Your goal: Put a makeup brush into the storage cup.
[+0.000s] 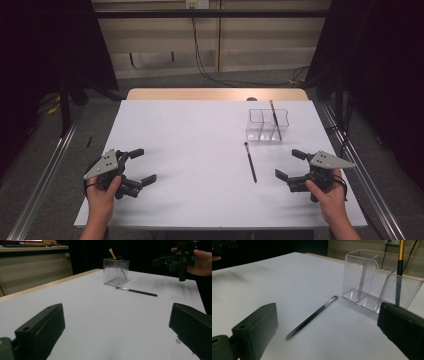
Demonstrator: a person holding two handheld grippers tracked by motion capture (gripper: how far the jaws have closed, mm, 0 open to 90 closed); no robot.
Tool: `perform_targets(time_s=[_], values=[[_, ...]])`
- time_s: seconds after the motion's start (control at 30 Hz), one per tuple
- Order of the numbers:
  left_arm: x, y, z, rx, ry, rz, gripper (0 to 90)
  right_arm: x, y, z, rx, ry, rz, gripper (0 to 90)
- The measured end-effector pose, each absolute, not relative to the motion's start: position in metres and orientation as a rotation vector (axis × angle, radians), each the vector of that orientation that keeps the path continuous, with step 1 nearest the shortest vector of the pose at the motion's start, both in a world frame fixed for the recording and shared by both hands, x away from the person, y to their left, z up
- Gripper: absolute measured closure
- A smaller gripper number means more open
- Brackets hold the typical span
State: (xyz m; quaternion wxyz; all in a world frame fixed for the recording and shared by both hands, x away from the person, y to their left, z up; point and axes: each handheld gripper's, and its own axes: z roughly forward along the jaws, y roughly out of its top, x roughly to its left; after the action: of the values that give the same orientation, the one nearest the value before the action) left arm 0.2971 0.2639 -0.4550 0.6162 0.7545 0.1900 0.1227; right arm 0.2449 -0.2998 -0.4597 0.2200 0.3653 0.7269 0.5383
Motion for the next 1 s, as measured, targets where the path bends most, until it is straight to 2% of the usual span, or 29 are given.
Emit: perform_targets(time_s=[1.0], values=[[0.295,0.265,-0.457,1.749,0.432,0.276,0.3,0.287,-0.265,-0.445,0.988,2.042,1.509,2.8]])
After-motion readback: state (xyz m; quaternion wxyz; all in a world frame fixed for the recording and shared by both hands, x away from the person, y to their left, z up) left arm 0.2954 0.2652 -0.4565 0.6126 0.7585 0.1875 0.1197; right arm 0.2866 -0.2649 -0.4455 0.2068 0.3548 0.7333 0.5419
